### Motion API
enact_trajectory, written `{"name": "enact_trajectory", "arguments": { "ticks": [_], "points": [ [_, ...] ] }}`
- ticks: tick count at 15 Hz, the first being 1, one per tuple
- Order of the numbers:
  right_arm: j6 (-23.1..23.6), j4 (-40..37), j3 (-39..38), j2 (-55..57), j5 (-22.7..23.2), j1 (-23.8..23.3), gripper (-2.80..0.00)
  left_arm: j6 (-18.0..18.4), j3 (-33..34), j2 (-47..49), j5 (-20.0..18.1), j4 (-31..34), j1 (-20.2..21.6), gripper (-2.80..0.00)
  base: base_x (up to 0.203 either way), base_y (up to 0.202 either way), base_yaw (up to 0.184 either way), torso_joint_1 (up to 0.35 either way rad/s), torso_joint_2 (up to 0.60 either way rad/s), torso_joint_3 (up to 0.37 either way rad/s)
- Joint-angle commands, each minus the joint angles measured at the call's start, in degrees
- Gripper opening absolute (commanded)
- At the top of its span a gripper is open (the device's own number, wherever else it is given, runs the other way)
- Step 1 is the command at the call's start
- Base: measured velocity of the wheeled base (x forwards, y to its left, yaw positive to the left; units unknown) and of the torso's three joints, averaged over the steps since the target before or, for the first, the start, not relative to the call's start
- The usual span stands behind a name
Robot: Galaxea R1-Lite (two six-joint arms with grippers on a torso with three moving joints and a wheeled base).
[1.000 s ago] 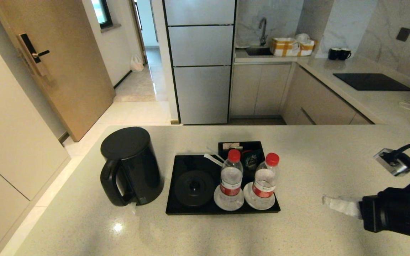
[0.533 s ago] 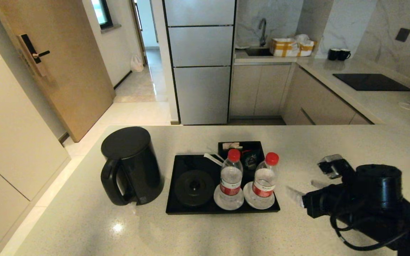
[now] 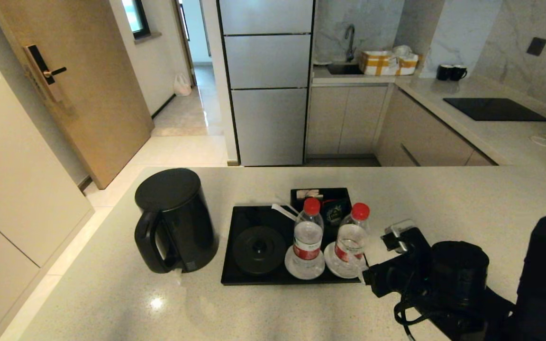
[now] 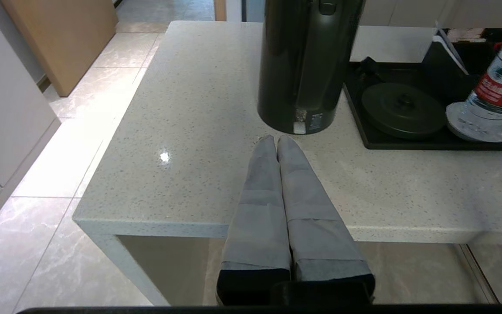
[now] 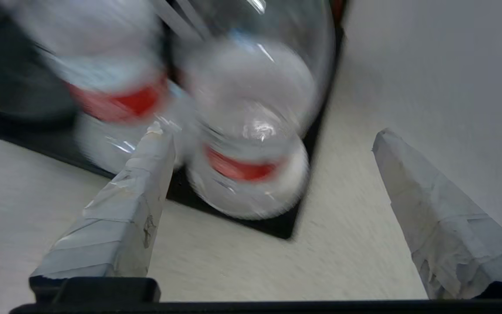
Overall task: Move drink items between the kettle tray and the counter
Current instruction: Pick up the bottled water
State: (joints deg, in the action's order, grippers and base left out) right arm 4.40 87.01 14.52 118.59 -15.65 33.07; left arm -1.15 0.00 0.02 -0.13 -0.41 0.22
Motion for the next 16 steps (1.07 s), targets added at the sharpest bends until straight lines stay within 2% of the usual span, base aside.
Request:
{"name": "enact_trajectory", "arguments": {
  "ticks": [1, 6, 11, 16],
  "points": [
    [0.08, -0.01, 0.51, -4.30, -0.14, 1.82, 0.00, 0.01, 0.00, -0.02, -0.04, 0.06, -0.04, -2.80, 0.000, 0.000, 0.000, 0.000, 0.00, 0.000],
    [-0.09, -5.58, 5.59, -4.26, 0.59, 1.41, 0.00, 0.01, 0.00, -0.02, -0.04, 0.06, 0.04, -2.80, 0.000, 0.000, 0.000, 0.000, 0.00, 0.000],
    [-2.21, -5.80, 11.59, 3.05, 1.86, -0.81, 0.00, 0.01, 0.00, -0.02, -0.04, 0.06, -0.04, -2.80, 0.000, 0.000, 0.000, 0.000, 0.00, 0.000],
    [-5.08, -5.19, 13.53, 8.25, 3.59, -2.66, 0.00, 0.01, 0.00, -0.02, -0.04, 0.06, 0.04, -2.80, 0.000, 0.000, 0.000, 0.000, 0.00, 0.000]
  ]
}}
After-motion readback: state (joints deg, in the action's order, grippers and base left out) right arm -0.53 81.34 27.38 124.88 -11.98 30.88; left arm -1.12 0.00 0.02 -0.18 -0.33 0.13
